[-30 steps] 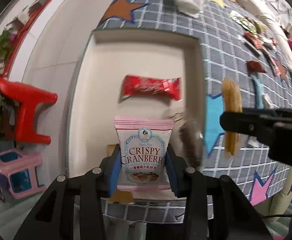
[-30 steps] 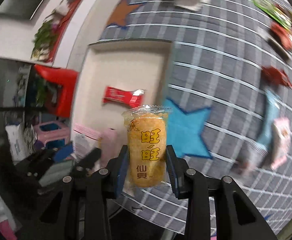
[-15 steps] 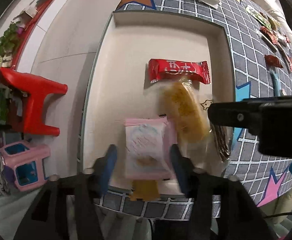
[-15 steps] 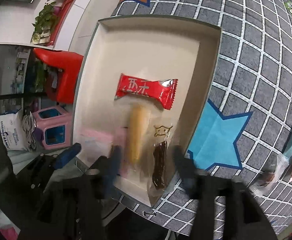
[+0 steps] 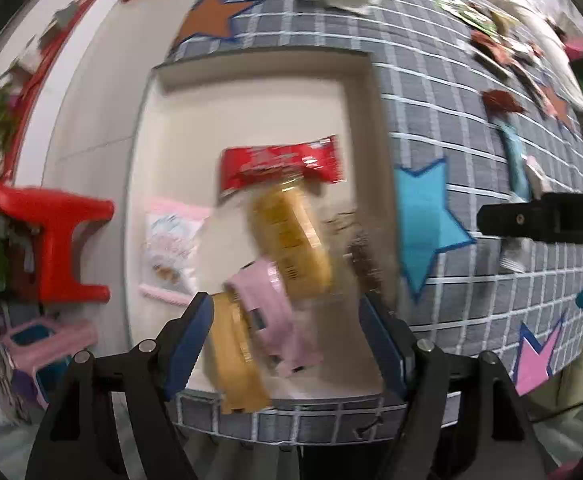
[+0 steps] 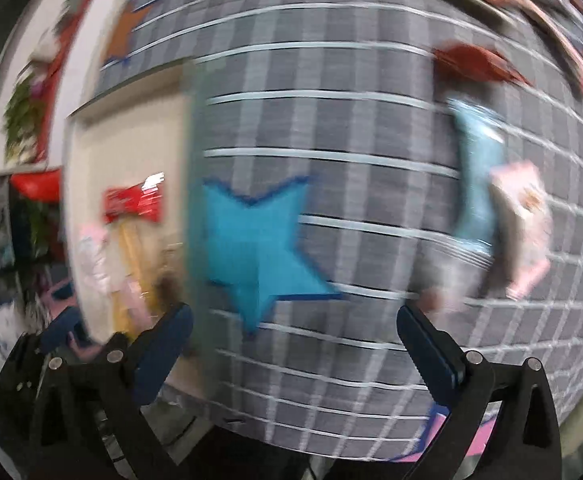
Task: Organize snacks
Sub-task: 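Carry both snacks into the white tray and open both tools to release them, then move both tools back over the table toward the clear candy and pink cranberry packet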
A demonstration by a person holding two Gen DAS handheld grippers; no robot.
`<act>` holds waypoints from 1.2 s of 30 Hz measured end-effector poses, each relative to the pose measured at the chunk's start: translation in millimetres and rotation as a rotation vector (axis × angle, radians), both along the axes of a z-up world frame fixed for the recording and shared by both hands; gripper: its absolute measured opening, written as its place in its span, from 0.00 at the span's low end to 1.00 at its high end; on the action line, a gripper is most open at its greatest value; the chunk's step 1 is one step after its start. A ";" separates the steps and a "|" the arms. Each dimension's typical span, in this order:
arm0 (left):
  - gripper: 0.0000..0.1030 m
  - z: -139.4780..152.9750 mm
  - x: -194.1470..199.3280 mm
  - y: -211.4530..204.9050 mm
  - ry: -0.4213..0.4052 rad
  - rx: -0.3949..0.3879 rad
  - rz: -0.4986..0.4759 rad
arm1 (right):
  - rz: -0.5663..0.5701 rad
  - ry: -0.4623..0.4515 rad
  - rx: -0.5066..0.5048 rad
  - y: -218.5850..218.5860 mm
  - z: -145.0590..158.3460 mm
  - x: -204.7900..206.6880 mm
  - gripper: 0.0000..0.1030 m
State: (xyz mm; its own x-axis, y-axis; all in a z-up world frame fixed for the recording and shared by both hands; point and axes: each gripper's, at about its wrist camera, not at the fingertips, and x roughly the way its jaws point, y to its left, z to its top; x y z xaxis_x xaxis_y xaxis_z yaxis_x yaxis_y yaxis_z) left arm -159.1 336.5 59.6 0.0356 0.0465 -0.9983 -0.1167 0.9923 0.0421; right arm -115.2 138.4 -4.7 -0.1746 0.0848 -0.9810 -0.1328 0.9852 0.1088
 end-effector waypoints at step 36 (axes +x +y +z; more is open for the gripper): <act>0.76 -38.7 53.1 -163.9 0.098 -0.226 -0.176 | -0.034 -0.034 -0.184 -196.8 -45.6 132.8 1.00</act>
